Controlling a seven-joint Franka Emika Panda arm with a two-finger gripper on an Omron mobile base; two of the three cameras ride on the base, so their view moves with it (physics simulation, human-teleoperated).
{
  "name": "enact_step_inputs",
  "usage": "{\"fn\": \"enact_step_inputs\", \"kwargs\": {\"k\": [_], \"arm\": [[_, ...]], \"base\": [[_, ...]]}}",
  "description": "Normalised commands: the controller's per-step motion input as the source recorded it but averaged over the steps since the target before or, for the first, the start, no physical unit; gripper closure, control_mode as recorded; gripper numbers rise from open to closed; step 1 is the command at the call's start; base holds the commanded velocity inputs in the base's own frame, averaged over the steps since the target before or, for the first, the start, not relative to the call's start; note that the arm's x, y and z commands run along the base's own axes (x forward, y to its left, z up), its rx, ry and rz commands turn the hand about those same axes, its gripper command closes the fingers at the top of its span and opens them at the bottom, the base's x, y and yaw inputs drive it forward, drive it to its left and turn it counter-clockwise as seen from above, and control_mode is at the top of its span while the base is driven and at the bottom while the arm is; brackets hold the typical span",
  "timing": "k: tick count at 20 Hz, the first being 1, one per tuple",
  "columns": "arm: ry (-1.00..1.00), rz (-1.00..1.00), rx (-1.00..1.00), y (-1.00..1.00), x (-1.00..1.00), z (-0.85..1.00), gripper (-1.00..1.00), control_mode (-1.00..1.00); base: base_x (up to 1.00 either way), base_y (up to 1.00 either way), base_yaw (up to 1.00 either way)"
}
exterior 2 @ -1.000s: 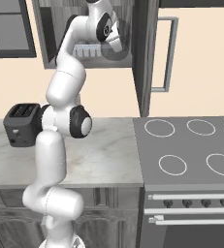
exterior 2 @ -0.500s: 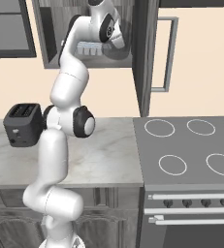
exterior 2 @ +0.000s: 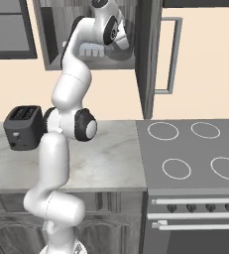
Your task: Pick the candle and jar from the dining table and place them in the open cabinet. Close the cabinet after placing the objects.
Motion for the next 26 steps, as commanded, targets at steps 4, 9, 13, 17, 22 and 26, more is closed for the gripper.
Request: {"fn": "enact_step_inputs", "kwargs": {"k": [4,9,13,17,22,26], "arm": [[-0.15,-0.01,0.00,0.11,0.01,-0.01,-1.00,-1.00],[-0.11,-0.01,0.04,0.15,0.00,0.03,-1.00,-1.00],[-0.11,-0.02,0.04,0.20,0.00,0.14,-1.00,-1.00],[-0.13,-0.03,0.03,0.20,0.00,0.17,-1.00,-1.00],[-0.14,-0.05,0.02,0.16,0.00,0.20,-1.00,-1.00],[-0.13,-0.05,0.03,0.09,0.00,0.22,-1.00,-1.00]], "base": [[0.00,0.00,0.00],[0.00,0.00,0.00],[0.00,0.00,0.00],[0.00,0.00,0.00],[0.00,0.00,0.00],[0.00,0.00,0.00]]}}
